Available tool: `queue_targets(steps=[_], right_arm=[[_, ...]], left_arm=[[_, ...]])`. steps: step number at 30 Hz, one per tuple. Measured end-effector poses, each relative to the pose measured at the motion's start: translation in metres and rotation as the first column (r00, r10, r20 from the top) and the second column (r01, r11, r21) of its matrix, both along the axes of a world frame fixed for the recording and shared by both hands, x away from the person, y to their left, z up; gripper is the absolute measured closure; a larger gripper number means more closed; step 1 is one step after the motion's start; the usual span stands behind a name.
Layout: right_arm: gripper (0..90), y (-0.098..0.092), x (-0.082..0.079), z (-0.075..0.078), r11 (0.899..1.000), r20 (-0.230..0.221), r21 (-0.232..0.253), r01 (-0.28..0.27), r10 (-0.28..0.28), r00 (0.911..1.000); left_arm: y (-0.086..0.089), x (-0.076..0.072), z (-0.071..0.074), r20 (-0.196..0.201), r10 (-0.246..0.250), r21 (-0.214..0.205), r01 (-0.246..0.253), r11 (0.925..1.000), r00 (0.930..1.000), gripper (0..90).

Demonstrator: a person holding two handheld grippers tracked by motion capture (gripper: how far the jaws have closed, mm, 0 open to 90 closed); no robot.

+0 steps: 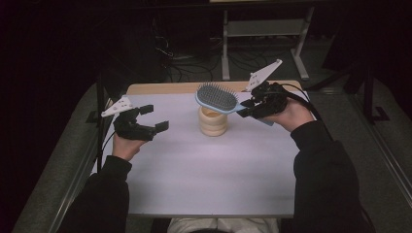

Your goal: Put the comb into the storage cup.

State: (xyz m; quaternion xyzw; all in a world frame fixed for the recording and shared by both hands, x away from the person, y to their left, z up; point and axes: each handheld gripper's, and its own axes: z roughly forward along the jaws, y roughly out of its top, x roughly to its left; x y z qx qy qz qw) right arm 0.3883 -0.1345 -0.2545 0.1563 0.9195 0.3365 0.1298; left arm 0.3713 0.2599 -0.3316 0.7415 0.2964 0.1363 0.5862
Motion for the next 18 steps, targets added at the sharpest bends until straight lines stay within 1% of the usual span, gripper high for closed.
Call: queue_targets(steps=[2, 4, 5, 6, 9, 10, 11, 12, 13, 15, 17, 18], right_arm=[[68.3, 0.000, 0.001, 0.001, 1.000, 0.004, -0.002, 0.003, -0.003, 1.0000], [68.3, 0.001, 0.001, 0.002, 1.000, 0.006, 0.005, 0.007, -0.007, 1.0000], [68.3, 0.002, 0.001, 0.003, 1.000, 0.009, 0.006, 0.005, -0.005, 0.9999], [68.3, 0.003, 0.002, 0.004, 1.000, 0.011, 0.013, 0.002, -0.002, 0.9999], [68.3, 0.007, 0.003, 0.006, 1.000, 0.016, 0.013, -0.006, 0.006, 0.9999], [68.3, 0.009, 0.004, 0.006, 1.000, 0.015, 0.013, -0.007, 0.006, 0.9999], [68.3, 0.010, 0.004, 0.007, 1.000, 0.016, 0.011, -0.007, 0.007, 0.9999], [68.3, 0.011, 0.005, 0.008, 1.000, 0.020, 0.010, -0.006, 0.005, 0.9998], [68.3, 0.012, 0.005, 0.008, 1.000, 0.021, 0.009, -0.006, 0.006, 0.9998], [68.3, 0.015, 0.005, 0.008, 1.000, 0.023, 0.014, -0.010, 0.009, 0.9997], [68.3, 0.017, 0.006, 0.008, 1.000, 0.025, 0.015, -0.012, 0.012, 0.9996], [68.3, 0.018, 0.006, 0.008, 1.000, 0.024, 0.020, -0.012, 0.011, 0.9996]], left_arm=[[-0.007, 0.004, 0.002, -0.012, -0.014, 0.002, 0.014, 0.9999, 0.9998, 0.0], [-0.016, 0.006, 0.003, -0.016, -0.029, 0.016, 0.029, 0.9994, 0.9994, 0.0], [-0.021, 0.008, 0.003, -0.019, -0.039, 0.011, 0.039, 0.9992, 0.9991, 0.0], [-0.024, 0.008, 0.003, -0.022, -0.047, 0.005, 0.047, 0.9989, 0.9987, 0.0], [-0.035, 0.013, 0.005, -0.035, -0.064, -0.021, 0.063, 0.9978, 0.9974, 0.0], [-0.037, 0.015, 0.005, -0.043, -0.067, -0.024, 0.066, 0.9975, 0.9968, 0.0], [-0.040, 0.018, 0.005, -0.056, -0.071, -0.035, 0.069, 0.9970, 0.9959, 0.0], [-0.041, 0.019, 0.006, -0.060, -0.073, -0.045, 0.070, 0.9965, 0.9955, 0.0], [-0.043, 0.021, 0.007, -0.064, -0.071, -0.067, 0.067, 0.9955, 0.9954, 0.0], [-0.045, 0.023, 0.010, -0.078, -0.064, -0.096, 0.057, 0.9938, 0.9949, 0.0], [-0.049, 0.025, 0.014, -0.100, -0.068, -0.103, 0.057, 0.9930, 0.9927, 0.0], [-0.051, 0.026, 0.016, -0.102, -0.063, -0.093, 0.054, 0.9942, 0.9927, 0.0]])
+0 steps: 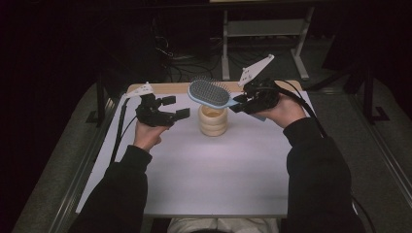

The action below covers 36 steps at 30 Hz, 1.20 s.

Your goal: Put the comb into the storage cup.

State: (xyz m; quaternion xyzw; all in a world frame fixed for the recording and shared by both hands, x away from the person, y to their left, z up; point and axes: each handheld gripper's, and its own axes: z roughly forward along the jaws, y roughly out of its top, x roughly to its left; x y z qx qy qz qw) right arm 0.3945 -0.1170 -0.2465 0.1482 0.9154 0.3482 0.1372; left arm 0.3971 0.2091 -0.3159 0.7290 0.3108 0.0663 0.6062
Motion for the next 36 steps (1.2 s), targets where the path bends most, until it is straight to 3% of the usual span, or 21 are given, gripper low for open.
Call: queue_targets(steps=[3, 6, 8, 15, 22, 29, 33, 36], right_arm=[[68.2, 0.002, 0.001, 0.000, 1.000, -0.001, 0.003, -0.001, 0.001, 1.0000], [68.3, 0.004, 0.002, 0.000, 1.000, 0.000, -0.001, -0.004, 0.004, 1.0000], [68.3, 0.004, 0.003, 0.000, 1.000, 0.004, -0.004, -0.004, 0.004, 1.0000], [68.3, 0.006, 0.007, 0.000, 1.000, 0.008, -0.001, 0.004, -0.004, 1.0000], [68.3, 0.014, 0.012, -0.004, 1.000, 0.013, 0.006, -0.007, 0.007, 0.9999], [68.3, 0.019, 0.017, -0.010, 1.000, 0.032, 0.016, 0.004, -0.004, 0.9995], [68.2, 0.026, 0.018, -0.013, 1.000, 0.040, 0.021, -0.001, 0.001, 0.9992], [68.2, 0.031, 0.019, -0.016, 0.999, 0.044, 0.032, -0.007, 0.005, 0.9990]], left_arm=[[-0.005, 0.002, 0.003, -0.016, 0.010, 0.003, -0.010, 1.0000, 0.9998, 0.0], [-0.007, 0.004, 0.003, -0.037, 0.006, -0.065, -0.008, 0.9979, 0.9993, 0.0], [-0.010, 0.005, 0.004, -0.042, 0.005, -0.086, -0.008, 0.9963, 0.9991, 0.0], [-0.026, 0.010, 0.017, -0.053, 0.003, -0.075, -0.007, 0.9971, 0.9986, 0.0], [-0.032, 0.020, 0.017, -0.107, 0.018, -0.138, -0.033, 0.9899, 0.9941, 0.0], [-0.028, 0.027, 0.016, -0.128, 0.044, -0.187, -0.067, 0.9801, 0.9908, 0.6], [-0.032, 0.024, 0.017, -0.091, 0.037, -0.217, -0.056, 0.9745, 0.9951, 11.1], [-0.034, 0.025, 0.015, -0.094, 0.051, -0.203, -0.069, 0.9768, 0.9943, 16.9]])
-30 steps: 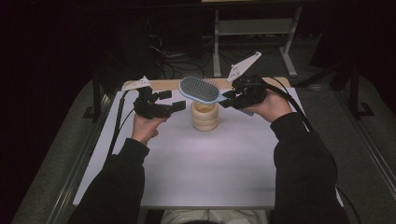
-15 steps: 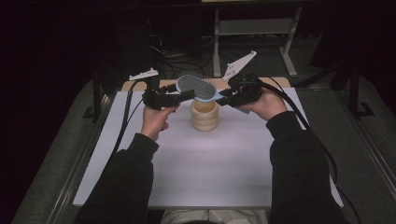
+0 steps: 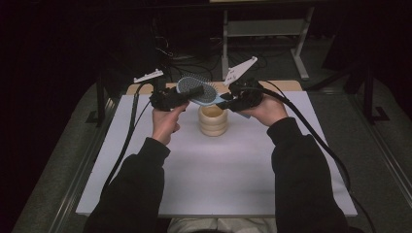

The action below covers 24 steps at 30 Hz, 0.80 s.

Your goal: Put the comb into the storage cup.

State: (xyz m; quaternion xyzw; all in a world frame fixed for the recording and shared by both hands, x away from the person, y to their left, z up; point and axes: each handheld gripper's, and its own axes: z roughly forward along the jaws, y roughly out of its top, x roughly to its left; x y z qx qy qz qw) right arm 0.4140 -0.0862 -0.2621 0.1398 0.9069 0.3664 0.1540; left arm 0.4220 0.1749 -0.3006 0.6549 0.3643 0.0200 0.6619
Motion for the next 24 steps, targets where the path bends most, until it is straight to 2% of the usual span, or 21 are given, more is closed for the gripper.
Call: queue_targets(steps=[2, 4, 7, 11, 17, 20, 24], right_arm=[[68.3, 0.001, 0.000, -0.001, 1.000, 0.002, 0.000, 0.001, -0.001, 1.0000], [68.3, 0.001, 0.001, -0.002, 1.000, 0.007, -0.006, 0.002, -0.002, 1.0000], [68.5, 0.001, 0.001, -0.002, 1.000, 0.009, -0.005, 0.002, -0.001, 1.0000], [68.8, 0.003, -0.001, 0.000, 1.000, 0.025, 0.000, 0.012, -0.012, 0.9996], [68.9, 0.004, 0.000, 0.000, 1.000, 0.022, 0.006, 0.010, -0.010, 0.9997], [68.3, 0.004, 0.001, 0.000, 1.000, 0.016, 0.006, 0.007, -0.007, 0.9999], [65.5, 0.002, 0.002, 0.001, 1.000, -0.002, 0.018, 0.015, -0.015, 0.9999]], left_arm=[[0.001, 0.001, -0.001, -0.012, 0.005, -0.007, -0.005, 1.0000, 0.9999, 21.6], [0.002, 0.002, 0.000, -0.019, -0.009, -0.033, 0.008, 0.9994, 0.9998, 27.4], [0.003, 0.000, 0.002, 0.009, -0.031, -0.068, 0.032, 0.9972, 0.9995, 37.0], [0.005, 0.002, 0.004, 0.001, -0.074, -0.155, 0.073, 0.9852, 0.9973, 48.0], [0.005, -0.001, 0.008, 0.035, -0.076, -0.153, 0.080, 0.9849, 0.9965, 53.3], [0.006, -0.001, 0.009, 0.060, -0.098, -0.142, 0.106, 0.9842, 0.9933, 54.8], [0.009, -0.002, 0.012, 0.081, -0.092, -0.142, 0.103, 0.9846, 0.9925, 55.9]])
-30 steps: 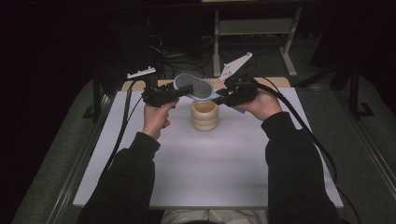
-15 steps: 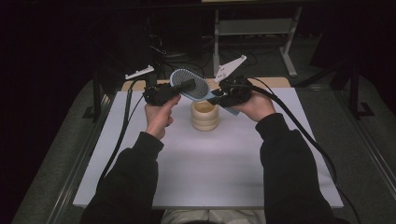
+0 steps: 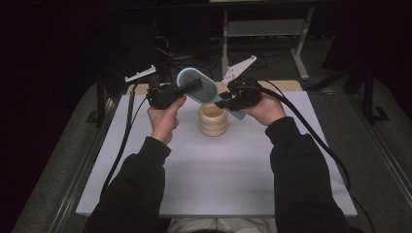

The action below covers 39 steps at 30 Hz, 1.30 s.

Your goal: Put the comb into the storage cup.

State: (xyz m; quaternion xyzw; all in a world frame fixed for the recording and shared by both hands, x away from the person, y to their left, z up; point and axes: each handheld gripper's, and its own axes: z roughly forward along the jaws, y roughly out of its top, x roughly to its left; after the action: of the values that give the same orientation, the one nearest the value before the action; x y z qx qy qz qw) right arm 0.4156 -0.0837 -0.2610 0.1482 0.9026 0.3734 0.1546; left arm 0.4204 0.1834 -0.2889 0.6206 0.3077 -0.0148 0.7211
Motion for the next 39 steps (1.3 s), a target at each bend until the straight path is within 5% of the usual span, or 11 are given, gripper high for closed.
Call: queue_targets(steps=[6, 12, 17, 23, 39], right_arm=[[56.9, -0.005, 0.000, 0.003, 1.000, -0.011, 0.007, 0.016, -0.016, 0.9998], [46.6, -0.009, 0.003, 0.004, 0.999, -0.078, 0.032, 0.026, -0.023, 0.9966], [23.6, -0.012, 0.007, 0.000, 0.996, -0.141, 0.062, 0.057, -0.048, 0.9889], [1.2, -0.016, 0.001, -0.004, 0.994, -0.104, 0.066, 0.092, -0.085, 0.9910], [0.0, -0.056, -0.015, -0.018, 0.976, -0.095, 0.153, 0.157, -0.144, 0.9850]], left_arm=[[0.008, 0.001, 0.005, 0.010, 0.022, 0.014, -0.022, 0.9997, 0.9997, 56.4], [0.015, 0.005, 0.010, 0.013, 0.043, 0.025, -0.044, 0.9987, 0.9990, 56.3], [0.021, 0.006, 0.018, 0.038, 0.055, 0.036, -0.057, 0.9978, 0.9978, 56.1], [0.029, 0.011, 0.025, 0.060, 0.081, 0.057, -0.085, 0.9948, 0.9949, 56.1], [0.041, 0.015, 0.038, 0.088, 0.100, 0.070, -0.106, 0.9919, 0.9911, 56.0]])
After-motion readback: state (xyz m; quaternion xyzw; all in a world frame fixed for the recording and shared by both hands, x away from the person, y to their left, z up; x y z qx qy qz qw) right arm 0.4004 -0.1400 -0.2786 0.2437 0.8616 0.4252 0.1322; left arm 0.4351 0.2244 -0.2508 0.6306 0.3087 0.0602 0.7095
